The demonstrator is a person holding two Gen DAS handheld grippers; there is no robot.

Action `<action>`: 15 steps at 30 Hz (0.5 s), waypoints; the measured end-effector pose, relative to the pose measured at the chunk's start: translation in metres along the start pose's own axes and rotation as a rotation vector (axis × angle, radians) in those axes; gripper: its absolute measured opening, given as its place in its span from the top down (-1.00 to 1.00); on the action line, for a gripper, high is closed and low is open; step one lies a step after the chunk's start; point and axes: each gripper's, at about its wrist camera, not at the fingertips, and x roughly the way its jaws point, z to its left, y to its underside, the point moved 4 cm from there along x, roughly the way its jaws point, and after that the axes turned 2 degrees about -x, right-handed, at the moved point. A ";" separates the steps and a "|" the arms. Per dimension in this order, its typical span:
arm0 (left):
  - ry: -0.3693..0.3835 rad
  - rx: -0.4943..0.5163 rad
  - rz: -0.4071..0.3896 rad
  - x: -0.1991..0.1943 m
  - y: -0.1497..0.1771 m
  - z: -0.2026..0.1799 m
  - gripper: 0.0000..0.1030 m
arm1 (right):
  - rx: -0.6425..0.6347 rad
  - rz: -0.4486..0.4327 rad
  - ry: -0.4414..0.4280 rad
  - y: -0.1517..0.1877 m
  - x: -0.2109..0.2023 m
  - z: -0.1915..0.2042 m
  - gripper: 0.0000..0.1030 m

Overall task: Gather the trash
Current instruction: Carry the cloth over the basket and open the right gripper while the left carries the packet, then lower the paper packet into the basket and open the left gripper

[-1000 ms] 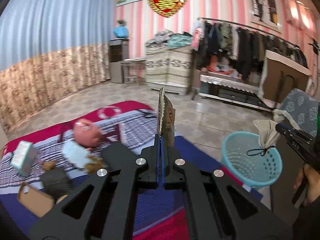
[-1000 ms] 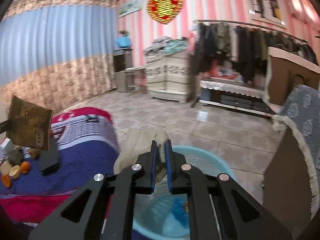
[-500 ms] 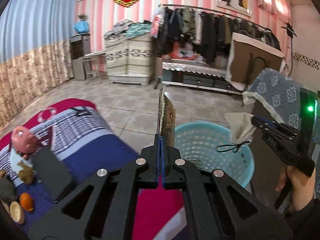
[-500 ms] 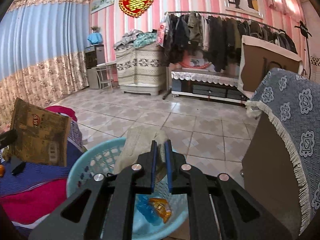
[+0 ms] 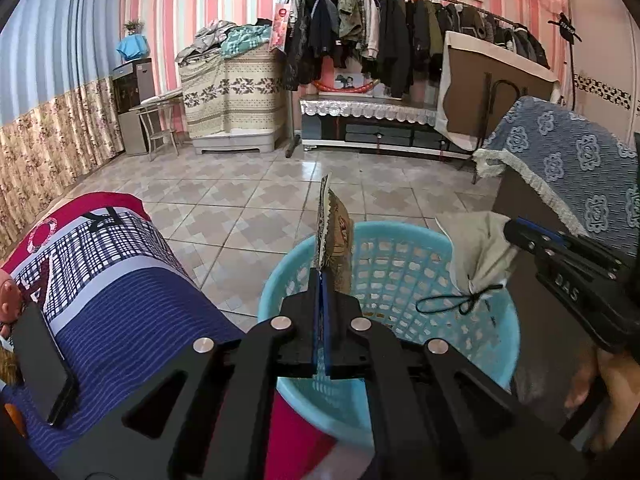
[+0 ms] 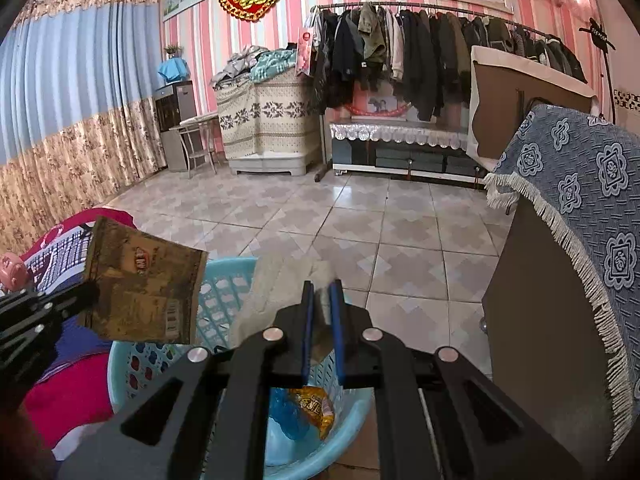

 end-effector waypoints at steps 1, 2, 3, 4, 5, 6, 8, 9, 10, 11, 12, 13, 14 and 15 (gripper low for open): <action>-0.002 0.000 0.004 0.003 0.000 0.000 0.69 | -0.003 0.005 -0.003 0.001 0.003 0.002 0.83; -0.007 -0.003 0.008 0.005 0.001 0.004 0.53 | -0.006 0.011 -0.006 0.002 0.004 0.005 0.83; -0.019 -0.009 0.004 0.005 0.001 0.008 0.16 | -0.011 0.019 -0.008 0.004 0.008 0.008 0.83; -0.033 -0.018 -0.004 0.004 0.001 0.013 -0.13 | -0.014 0.026 -0.009 0.005 0.011 0.010 0.82; -0.048 -0.030 -0.020 0.001 0.001 0.019 -0.20 | -0.016 0.032 -0.009 0.006 0.014 0.012 0.82; -0.060 -0.040 -0.027 -0.001 0.001 0.025 -0.27 | -0.018 0.035 -0.008 0.008 0.016 0.012 0.82; -0.081 -0.060 -0.037 -0.008 0.001 0.039 -0.37 | -0.021 0.042 -0.009 0.009 0.020 0.014 0.78; -0.105 -0.070 -0.047 -0.013 0.002 0.047 -0.51 | -0.022 0.041 -0.009 0.010 0.021 0.016 0.76; -0.122 -0.074 -0.055 -0.017 0.002 0.051 -0.63 | -0.019 0.036 -0.013 0.010 0.021 0.017 0.76; -0.153 -0.081 -0.073 -0.025 0.003 0.059 -0.67 | -0.019 0.034 -0.017 0.010 0.022 0.018 0.76; -0.164 -0.083 -0.081 -0.029 0.003 0.062 -0.71 | -0.022 0.035 -0.015 0.011 0.024 0.019 0.63; -0.173 -0.086 -0.086 -0.035 0.005 0.068 -0.75 | -0.023 0.037 -0.016 0.011 0.026 0.022 0.50; -0.186 -0.092 -0.090 -0.042 0.006 0.075 -0.76 | -0.020 0.039 -0.023 0.012 0.027 0.024 0.15; -0.200 -0.099 -0.095 -0.047 0.008 0.081 -0.79 | -0.016 0.037 -0.030 0.012 0.027 0.027 -0.13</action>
